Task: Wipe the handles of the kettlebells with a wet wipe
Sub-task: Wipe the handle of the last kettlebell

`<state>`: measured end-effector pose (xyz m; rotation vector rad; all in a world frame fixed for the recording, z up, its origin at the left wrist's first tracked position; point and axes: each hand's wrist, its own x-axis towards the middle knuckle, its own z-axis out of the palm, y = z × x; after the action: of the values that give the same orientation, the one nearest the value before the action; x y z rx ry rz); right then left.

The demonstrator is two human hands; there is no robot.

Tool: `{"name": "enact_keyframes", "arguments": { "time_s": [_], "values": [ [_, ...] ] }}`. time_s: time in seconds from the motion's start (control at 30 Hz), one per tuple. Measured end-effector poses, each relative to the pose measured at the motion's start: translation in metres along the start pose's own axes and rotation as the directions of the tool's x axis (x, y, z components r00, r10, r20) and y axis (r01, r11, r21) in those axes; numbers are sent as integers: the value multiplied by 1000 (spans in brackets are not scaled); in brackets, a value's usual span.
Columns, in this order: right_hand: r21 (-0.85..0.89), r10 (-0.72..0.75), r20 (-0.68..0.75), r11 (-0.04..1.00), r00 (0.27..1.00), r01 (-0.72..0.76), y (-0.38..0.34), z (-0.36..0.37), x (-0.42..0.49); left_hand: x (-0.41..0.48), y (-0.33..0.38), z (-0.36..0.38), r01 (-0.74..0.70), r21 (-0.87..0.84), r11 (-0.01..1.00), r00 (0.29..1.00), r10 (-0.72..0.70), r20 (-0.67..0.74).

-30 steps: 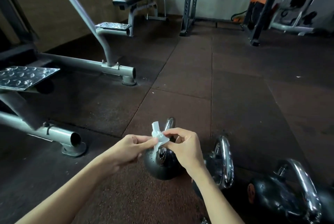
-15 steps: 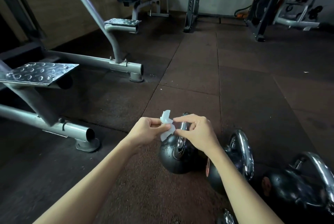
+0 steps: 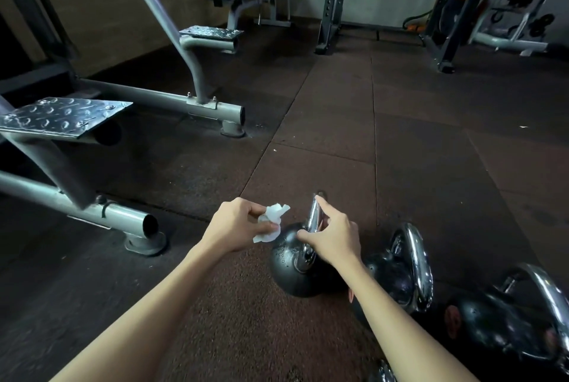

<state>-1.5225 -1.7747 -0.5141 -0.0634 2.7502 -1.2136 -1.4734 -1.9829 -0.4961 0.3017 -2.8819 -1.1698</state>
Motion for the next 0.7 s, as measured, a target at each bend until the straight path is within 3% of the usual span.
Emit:
{"name": "enact_keyframes", "arguments": {
  "time_s": [0.37, 0.7],
  "values": [
    [253, 70, 44, 964, 997, -78, 50, -25, -17, 19, -7, 25, -72, -47, 996, 997, 72, -4],
    [245, 68, 50, 966, 996, -79, 61, -26, -33, 56, -3, 86, -81, -115, 990, 995, 87, 52]
  ]
}}
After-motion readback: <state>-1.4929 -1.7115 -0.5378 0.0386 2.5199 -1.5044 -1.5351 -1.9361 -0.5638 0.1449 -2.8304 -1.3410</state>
